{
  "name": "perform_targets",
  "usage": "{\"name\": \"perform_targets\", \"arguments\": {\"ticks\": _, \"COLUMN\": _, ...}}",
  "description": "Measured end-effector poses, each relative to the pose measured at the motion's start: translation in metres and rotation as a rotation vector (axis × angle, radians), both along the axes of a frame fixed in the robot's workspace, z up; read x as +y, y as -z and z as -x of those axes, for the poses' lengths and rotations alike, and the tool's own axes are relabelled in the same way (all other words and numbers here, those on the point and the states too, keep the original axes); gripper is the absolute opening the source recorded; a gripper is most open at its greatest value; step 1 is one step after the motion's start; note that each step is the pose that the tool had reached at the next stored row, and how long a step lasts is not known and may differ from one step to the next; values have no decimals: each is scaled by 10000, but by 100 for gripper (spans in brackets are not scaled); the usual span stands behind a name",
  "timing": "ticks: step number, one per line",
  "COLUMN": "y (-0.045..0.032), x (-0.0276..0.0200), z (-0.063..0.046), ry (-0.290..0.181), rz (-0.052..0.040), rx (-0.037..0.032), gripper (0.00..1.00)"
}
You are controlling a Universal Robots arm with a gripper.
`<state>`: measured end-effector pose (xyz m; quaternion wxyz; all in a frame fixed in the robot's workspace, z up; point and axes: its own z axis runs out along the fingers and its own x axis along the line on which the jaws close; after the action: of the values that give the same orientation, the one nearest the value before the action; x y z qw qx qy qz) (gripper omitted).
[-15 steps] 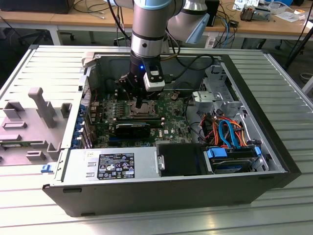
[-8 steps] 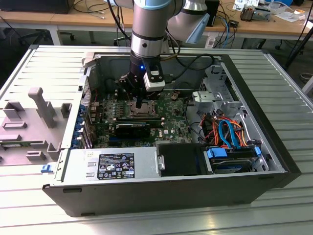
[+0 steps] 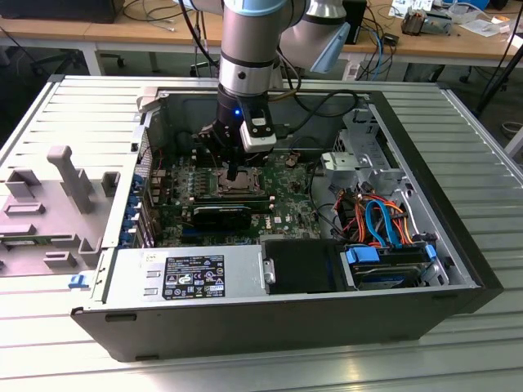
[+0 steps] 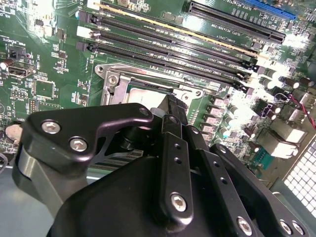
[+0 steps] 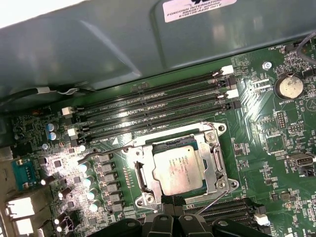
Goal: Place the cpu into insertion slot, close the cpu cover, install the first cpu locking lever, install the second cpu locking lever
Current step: 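Install the first cpu locking lever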
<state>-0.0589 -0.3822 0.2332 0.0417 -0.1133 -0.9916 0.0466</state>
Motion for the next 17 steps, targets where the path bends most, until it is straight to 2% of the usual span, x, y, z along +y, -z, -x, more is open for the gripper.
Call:
{"name": "perform_targets", "arguments": {"ticks": 9, "y": 0, "x": 1, "z": 0, "ry": -834, "rz": -129, "rx": 0, "gripper": 11}}
{"name": "perform_targets", "arguments": {"ticks": 13, "y": 0, "x": 1, "z": 0, "ry": -1440, "rz": -189, "rx": 2, "gripper": 11}}
{"name": "perform_targets", "arguments": {"ticks": 17, "y": 1, "x": 2, "z": 1, "ry": -1862, "rz": -196, "rx": 6, "gripper": 11}}
